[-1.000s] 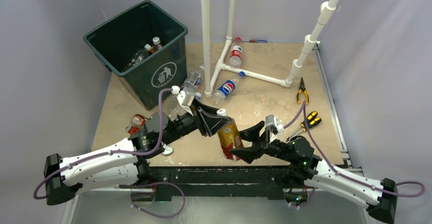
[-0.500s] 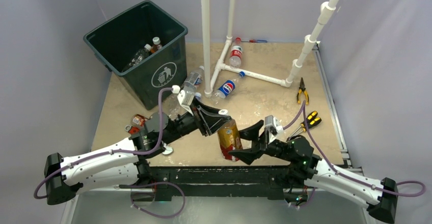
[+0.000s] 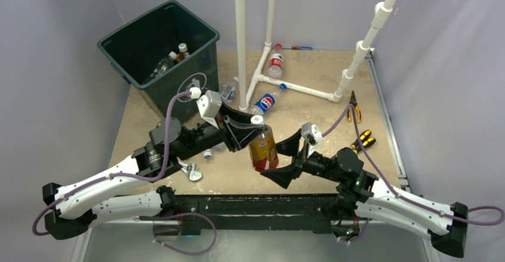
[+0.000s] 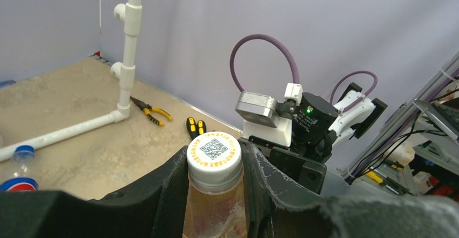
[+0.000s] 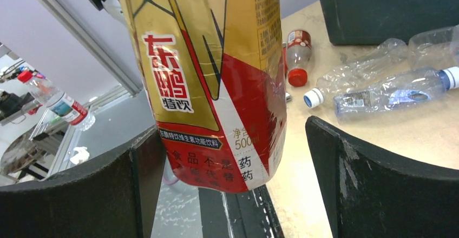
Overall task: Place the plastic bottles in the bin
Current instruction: Pick up the plastic bottle at the center of the board.
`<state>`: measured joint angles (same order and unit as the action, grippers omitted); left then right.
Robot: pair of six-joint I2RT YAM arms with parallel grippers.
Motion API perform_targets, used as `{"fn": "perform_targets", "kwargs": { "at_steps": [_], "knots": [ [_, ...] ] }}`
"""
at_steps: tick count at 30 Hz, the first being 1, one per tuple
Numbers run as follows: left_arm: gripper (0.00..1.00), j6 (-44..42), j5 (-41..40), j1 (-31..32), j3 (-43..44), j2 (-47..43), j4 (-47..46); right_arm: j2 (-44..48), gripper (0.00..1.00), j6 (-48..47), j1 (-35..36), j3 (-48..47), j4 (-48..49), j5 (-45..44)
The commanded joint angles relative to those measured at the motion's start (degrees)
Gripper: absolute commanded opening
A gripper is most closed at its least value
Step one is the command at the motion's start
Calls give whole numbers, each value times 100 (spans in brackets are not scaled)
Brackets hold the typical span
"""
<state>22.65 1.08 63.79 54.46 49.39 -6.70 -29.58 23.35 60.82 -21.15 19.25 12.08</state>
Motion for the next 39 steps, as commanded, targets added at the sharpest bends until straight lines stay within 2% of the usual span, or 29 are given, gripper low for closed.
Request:
{"fn": "perform_targets", "kwargs": {
  "at_steps": [1, 10, 16, 19, 22, 27, 29, 31, 35, 37, 39],
  "knots": [
    [0, -333, 241, 13, 276, 18, 289, -404, 98, -37, 18, -322, 334, -124],
    [0, -315, 375, 19, 278, 63, 453, -819, 98, 128, 18, -626, 1125, -190],
    [0, -279, 310, 19, 199, -35, 424, -896, 85, 118, 17, -591, 1349, -101],
    [0, -328, 40, 19, 204, -184, 433, -897, 97, 167, 18, -591, 1219, -225],
    [0, -595, -444, 19, 438, -416, 633, -765, 99, 163, 18, -592, 1005, -256],
    [0, -1548, -1950, 18, 1549, -571, 1674, -248, 99, 74, 18, -698, 261, -425],
    [0, -1886, -2729, 19, 1954, -549, 1823, -6, 99, 122, 18, -742, -22, -277],
    [0, -2344, -3335, 19, 2196, -518, 1593, 228, 99, 103, 18, -773, -174, -194],
    [0, -3849, -4229, 19, 2729, -122, 1005, 278, 99, 56, 18, -732, -256, -92],
    [0, -4745, -4709, 17, 2961, 286, 341, 201, 99, 75, 18, -664, -238, -144],
    [0, -5846, -5333, 14, 2957, 708, -891, 157, 99, 150, 18, -549, -141, -172]
  ]
}}
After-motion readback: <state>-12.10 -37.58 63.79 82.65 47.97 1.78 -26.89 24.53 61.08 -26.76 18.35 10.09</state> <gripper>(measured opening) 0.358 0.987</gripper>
